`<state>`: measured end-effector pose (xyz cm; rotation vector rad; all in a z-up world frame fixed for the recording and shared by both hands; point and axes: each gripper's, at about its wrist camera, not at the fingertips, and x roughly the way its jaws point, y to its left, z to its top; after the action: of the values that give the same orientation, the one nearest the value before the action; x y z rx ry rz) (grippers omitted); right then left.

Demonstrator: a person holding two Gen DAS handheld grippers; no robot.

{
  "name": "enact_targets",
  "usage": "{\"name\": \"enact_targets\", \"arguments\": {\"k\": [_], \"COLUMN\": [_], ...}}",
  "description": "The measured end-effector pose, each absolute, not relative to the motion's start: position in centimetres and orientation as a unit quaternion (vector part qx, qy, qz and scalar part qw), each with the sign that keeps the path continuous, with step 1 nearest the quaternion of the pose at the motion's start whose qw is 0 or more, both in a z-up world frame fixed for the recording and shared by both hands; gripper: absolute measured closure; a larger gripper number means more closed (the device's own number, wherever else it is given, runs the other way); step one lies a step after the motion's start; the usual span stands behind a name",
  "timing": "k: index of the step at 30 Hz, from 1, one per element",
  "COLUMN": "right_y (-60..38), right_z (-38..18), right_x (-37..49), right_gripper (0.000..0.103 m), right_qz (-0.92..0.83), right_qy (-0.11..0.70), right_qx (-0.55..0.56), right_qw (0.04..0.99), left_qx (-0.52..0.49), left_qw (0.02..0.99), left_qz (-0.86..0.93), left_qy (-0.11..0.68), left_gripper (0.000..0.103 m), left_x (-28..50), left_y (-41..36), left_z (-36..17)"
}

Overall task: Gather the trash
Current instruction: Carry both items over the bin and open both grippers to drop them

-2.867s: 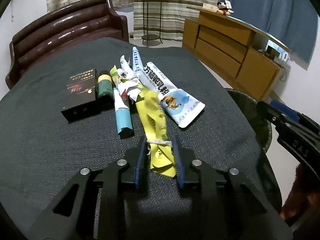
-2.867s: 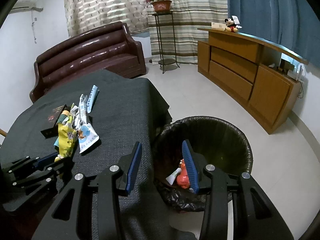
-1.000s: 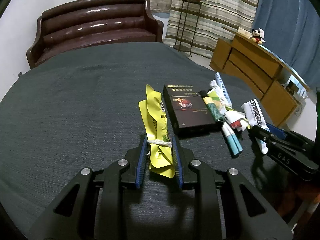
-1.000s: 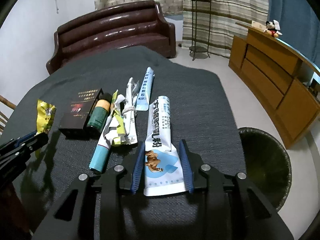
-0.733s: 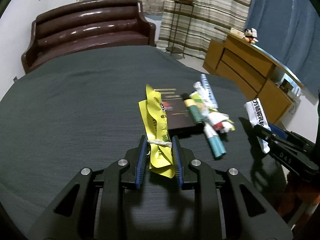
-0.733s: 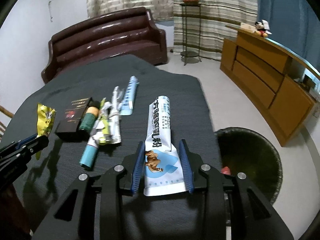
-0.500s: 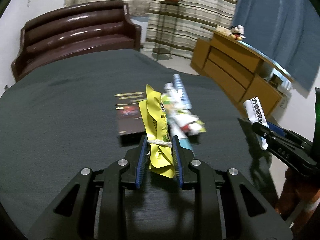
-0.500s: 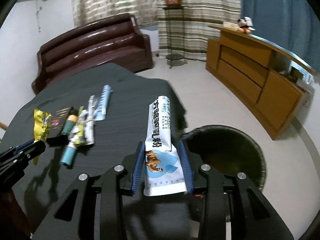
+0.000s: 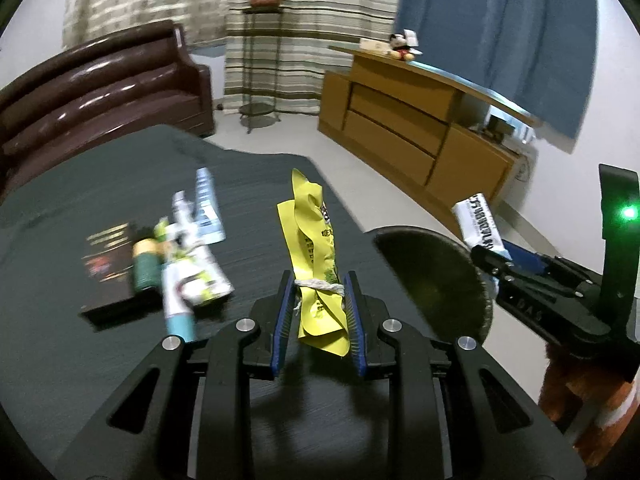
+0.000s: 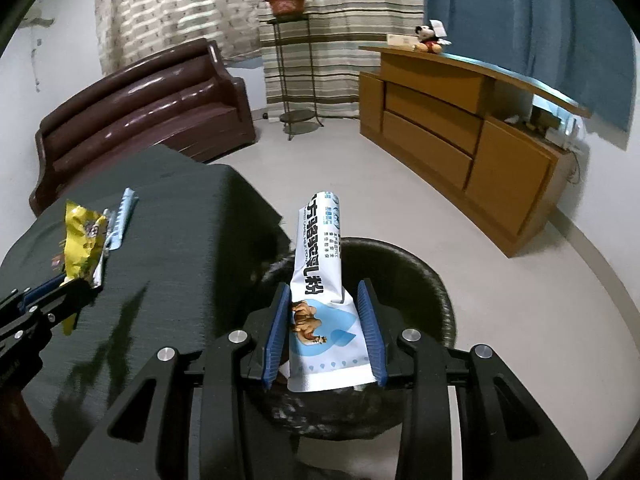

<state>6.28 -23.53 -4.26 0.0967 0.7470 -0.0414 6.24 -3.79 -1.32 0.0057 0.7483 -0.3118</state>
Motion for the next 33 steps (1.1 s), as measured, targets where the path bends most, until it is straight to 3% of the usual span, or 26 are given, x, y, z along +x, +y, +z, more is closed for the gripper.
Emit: {"name": "enact_targets", "arguments": {"k": [23,27,30,33], "right_y": [-27.8,-27.9,-28.0,-28.2], "right_z": [-5.1,-5.3,-5.4,-5.3], "right_x": [6.9,7.1,7.1,7.0], "right_gripper": [0.067,0.062,0.056,0.056], "right_qz": [-0.047,-0.049,-0.053,-0.058], "right_qy": [0.358,0.360,0.359,0.356], "right_qx": [0.076,0.077,0.078,0.078], "right_qw": [0.929,0.929,0.928,0.929], "left_qx": [0.053,0.057,0.054,0.050], "left_qw": [0.907,0.906,0.907,0.907], "left_qz": [-0.185,-0.183,-0.178,-0.174], "left_qy": [0.375,0.377,0.379,0.380], "left_gripper": [0.079,0.078,0.067,0.064], "left_x": [9.5,9.7,9.9,10.0], "left_y": [-12.2,-12.4,-12.3,-12.1], "left_z": [-2.7,-2.9,-3.1,-3.2]}}
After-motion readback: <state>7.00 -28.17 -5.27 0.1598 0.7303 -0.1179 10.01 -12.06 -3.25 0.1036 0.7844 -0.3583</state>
